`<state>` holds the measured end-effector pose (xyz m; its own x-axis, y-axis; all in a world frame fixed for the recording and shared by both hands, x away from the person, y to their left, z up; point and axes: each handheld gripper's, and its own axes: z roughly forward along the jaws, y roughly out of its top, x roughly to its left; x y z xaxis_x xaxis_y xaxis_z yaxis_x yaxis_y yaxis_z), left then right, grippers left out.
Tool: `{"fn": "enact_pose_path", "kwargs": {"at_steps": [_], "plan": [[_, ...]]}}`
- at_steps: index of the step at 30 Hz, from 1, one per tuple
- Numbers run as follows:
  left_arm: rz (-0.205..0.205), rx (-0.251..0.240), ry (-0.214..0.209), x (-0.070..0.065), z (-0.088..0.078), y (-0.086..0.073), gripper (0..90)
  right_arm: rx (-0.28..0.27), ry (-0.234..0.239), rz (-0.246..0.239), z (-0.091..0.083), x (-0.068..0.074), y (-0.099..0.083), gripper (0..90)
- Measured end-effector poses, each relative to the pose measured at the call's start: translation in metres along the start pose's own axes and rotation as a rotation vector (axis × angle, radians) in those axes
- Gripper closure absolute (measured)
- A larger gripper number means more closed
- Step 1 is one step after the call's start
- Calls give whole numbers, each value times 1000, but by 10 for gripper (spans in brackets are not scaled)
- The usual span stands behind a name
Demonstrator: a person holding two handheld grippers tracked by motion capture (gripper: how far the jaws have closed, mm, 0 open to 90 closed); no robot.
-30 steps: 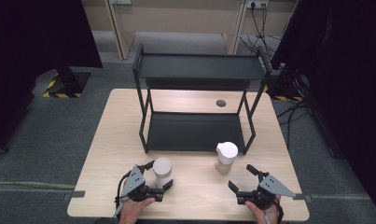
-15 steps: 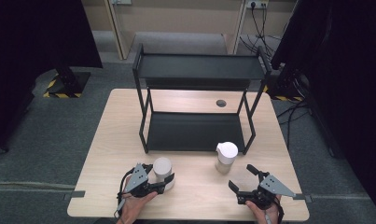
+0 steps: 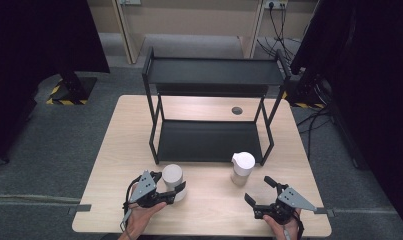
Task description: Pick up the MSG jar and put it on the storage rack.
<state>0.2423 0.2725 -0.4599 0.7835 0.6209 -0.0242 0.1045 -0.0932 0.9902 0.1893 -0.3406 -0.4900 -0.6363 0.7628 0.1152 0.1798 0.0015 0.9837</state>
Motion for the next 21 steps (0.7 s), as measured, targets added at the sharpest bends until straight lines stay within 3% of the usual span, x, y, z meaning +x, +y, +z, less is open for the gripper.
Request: {"fn": "enact_pose_path", "kwargs": {"at_steps": [6, 21], "plan": [[-9, -9, -12, 3, 0, 9, 350, -3, -1, 3, -1, 0, 0, 5], [28, 5, -29, 10, -3, 48, 350, -4, 1, 4, 0, 0, -1, 5]]}}
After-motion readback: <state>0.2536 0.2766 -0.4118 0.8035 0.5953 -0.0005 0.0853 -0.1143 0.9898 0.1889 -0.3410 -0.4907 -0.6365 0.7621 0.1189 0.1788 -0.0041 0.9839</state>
